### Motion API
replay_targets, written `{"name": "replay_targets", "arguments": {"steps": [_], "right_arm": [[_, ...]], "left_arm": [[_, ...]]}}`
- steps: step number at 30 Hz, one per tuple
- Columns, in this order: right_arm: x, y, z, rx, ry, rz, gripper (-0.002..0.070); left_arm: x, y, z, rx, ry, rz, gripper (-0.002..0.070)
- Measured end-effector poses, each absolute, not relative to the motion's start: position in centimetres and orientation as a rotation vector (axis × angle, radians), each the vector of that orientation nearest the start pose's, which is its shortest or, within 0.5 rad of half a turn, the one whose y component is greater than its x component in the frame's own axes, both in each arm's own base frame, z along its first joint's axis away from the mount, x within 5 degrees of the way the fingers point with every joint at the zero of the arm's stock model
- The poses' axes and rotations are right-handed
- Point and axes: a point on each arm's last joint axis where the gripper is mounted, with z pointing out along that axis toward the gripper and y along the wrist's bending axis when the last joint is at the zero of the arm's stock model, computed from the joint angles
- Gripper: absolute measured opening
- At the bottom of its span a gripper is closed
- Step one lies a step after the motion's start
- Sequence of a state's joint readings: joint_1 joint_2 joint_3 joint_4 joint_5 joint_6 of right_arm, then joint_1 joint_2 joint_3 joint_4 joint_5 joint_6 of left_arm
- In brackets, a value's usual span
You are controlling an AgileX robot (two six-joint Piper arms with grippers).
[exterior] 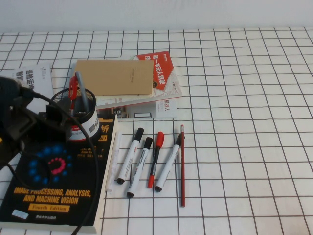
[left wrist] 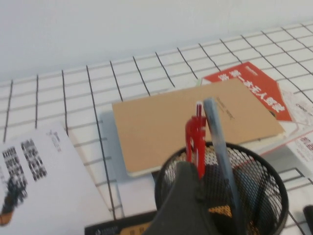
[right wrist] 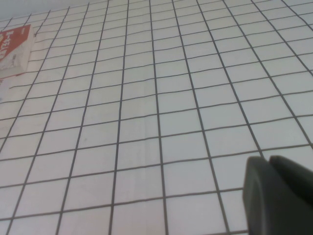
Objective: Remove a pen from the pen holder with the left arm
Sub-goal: 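Take a marker out of the pen holder and lay it on the table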
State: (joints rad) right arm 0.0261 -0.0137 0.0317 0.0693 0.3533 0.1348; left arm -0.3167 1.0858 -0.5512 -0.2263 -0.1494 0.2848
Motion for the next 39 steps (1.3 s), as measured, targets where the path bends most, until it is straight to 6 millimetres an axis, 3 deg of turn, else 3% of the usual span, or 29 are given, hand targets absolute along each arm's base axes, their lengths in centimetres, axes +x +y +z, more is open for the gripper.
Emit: {"name": "replay_targets", "arguments": {"steps": [7,14,23,32,39], "right_arm": [[5.3,0.4,17.2,0.145,1.852,0.179,-0.0017],[5.3,0.4,17.2,0.145,1.852,0.179,-0.0016],[5.3,0.4,17.2,0.145,1.852,0.179,-0.0016],[5.3,0.4,17.2,0.145,1.852,0.179,-0.0017],[5.3,0.4,17.2,0.145,1.852,0.179,-0.0017]], "left_arm": [[23.4,-7.1,27.0,0.337,1.727,-0.091,0.0523],[25.5,-7.8,25.2,0.349,1.766,-0.091,0.0523],[28.1,-8.9,24.4,0.404,1.762,-0.086,0.0519],[28.9,-8.2,23.9,0.418,1.767,-0.040,0.0379],[29.1,-7.5,23.9,0.401,1.766,-0.018,0.0345]]}}
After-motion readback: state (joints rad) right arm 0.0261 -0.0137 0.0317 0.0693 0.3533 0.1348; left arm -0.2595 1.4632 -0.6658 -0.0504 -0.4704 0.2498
